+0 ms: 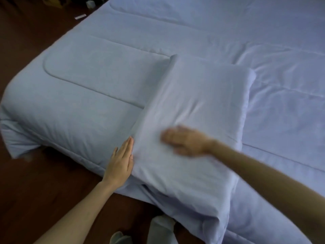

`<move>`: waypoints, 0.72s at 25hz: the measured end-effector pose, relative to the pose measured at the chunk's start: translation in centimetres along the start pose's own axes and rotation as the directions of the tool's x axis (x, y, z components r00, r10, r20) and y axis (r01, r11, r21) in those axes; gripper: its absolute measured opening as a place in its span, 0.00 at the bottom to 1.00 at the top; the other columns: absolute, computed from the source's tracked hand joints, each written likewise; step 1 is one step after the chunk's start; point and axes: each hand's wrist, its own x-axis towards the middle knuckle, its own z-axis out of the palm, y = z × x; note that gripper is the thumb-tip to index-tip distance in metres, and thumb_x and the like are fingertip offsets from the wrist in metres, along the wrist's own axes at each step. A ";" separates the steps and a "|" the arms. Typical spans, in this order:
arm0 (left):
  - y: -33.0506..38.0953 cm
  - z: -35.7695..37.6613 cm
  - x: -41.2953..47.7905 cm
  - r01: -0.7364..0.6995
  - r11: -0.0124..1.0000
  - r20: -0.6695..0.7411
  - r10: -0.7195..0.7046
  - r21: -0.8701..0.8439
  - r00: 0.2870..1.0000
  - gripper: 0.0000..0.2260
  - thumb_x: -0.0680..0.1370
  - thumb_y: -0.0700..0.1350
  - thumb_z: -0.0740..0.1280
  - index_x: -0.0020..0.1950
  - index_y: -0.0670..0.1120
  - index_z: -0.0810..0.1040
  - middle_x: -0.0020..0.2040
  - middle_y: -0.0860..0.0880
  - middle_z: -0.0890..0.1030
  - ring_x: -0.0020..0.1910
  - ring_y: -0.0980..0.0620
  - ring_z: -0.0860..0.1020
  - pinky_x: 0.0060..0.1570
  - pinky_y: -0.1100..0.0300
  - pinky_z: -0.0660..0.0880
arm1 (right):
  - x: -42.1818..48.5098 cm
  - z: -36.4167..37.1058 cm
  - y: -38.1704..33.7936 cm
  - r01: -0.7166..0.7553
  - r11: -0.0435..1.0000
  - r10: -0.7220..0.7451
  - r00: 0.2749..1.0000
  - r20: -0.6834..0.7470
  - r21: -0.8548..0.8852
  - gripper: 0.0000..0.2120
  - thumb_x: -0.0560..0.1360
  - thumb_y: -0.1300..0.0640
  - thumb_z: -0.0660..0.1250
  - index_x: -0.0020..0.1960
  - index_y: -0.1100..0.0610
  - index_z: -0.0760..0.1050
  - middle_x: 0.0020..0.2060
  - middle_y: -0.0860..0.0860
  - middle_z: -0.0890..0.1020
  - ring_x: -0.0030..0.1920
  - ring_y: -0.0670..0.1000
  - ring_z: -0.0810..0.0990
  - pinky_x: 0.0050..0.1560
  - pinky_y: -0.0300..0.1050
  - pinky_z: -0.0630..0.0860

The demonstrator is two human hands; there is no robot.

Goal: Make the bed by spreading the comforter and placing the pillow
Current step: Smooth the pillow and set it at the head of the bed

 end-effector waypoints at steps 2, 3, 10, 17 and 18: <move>-0.2 0.4 0.0 0.016 0.999 -0.018 -0.017 -0.033 1.000 0.25 0.80 0.49 0.47 0.77 0.42 0.54 0.76 0.48 0.59 0.74 0.52 0.61 0.71 0.50 0.58 | -0.4 -2.6 8.8 -0.584 0.804 0.593 0.802 -0.071 0.113 0.43 0.73 0.30 0.36 0.77 0.57 0.53 0.77 0.56 0.56 0.77 0.56 0.54 0.75 0.60 0.45; -0.1 0.6 0.0 0.021 0.999 -0.029 -0.022 -0.042 0.999 0.25 0.80 0.48 0.47 0.77 0.43 0.54 0.76 0.48 0.59 0.74 0.53 0.60 0.71 0.50 0.58 | -1.2 -3.3 12.2 -0.793 0.591 0.803 0.596 -0.011 0.146 0.39 0.75 0.32 0.40 0.78 0.57 0.48 0.78 0.54 0.51 0.77 0.55 0.49 0.75 0.60 0.43; -0.3 -0.7 1.2 -0.083 0.981 -0.096 0.067 -0.176 0.993 0.24 0.79 0.45 0.49 0.75 0.43 0.59 0.75 0.50 0.62 0.73 0.56 0.60 0.73 0.50 0.57 | 4.2 1.1 1.7 -0.555 0.831 0.555 0.832 0.023 0.030 0.34 0.75 0.38 0.39 0.77 0.51 0.48 0.78 0.50 0.53 0.77 0.57 0.52 0.73 0.61 0.46; 6.7 -1.2 8.2 -0.251 0.941 -0.118 0.230 -0.226 0.966 0.22 0.77 0.45 0.53 0.70 0.40 0.69 0.70 0.43 0.71 0.70 0.46 0.70 0.68 0.45 0.63 | -5.0 3.3 -12.2 -0.111 0.981 0.121 0.991 0.056 -0.158 0.22 0.81 0.42 0.46 0.73 0.42 0.60 0.73 0.45 0.67 0.74 0.51 0.62 0.71 0.58 0.53; 7.5 -0.6 8.2 -0.321 0.931 -0.062 0.315 -0.173 0.947 0.22 0.77 0.46 0.54 0.69 0.40 0.70 0.70 0.43 0.72 0.69 0.44 0.71 0.67 0.42 0.67 | -6.1 2.9 -10.9 -0.389 0.911 0.382 0.921 -0.072 -0.141 0.23 0.80 0.41 0.43 0.75 0.41 0.53 0.73 0.46 0.66 0.74 0.52 0.63 0.71 0.58 0.54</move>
